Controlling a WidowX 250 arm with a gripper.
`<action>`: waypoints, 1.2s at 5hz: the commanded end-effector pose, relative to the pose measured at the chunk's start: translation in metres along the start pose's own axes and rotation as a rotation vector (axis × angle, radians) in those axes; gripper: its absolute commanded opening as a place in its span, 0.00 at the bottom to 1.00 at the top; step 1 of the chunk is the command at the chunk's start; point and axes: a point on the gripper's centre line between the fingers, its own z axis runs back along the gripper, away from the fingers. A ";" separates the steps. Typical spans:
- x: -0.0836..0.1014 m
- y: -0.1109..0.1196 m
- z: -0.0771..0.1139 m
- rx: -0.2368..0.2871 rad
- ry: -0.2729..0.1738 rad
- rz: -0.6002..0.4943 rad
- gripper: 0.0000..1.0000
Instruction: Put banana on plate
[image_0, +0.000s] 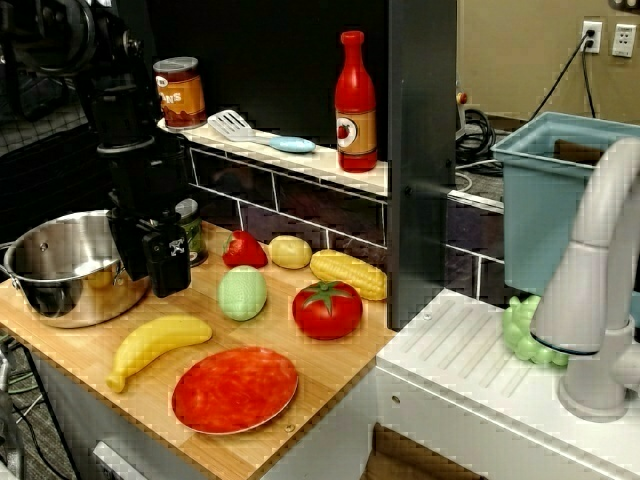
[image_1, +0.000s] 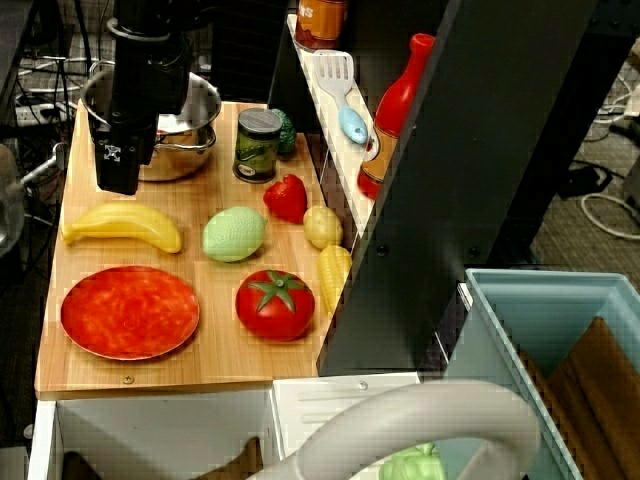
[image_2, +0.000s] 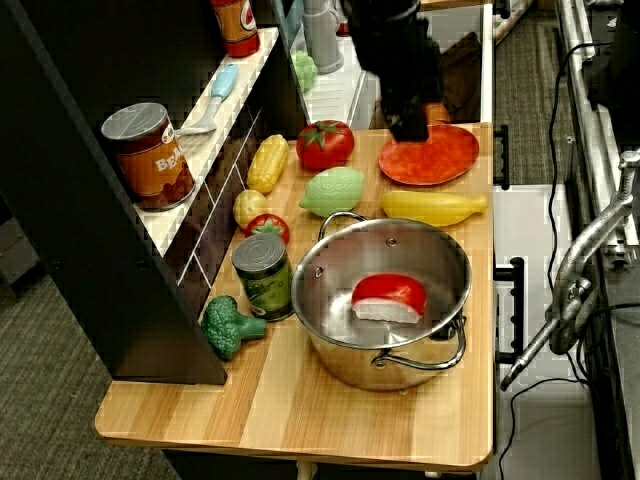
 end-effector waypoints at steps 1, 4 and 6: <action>0.006 0.026 0.000 0.013 -0.039 -0.019 1.00; -0.003 0.026 -0.021 0.050 -0.076 -0.058 1.00; -0.001 0.028 -0.044 0.089 -0.088 -0.044 1.00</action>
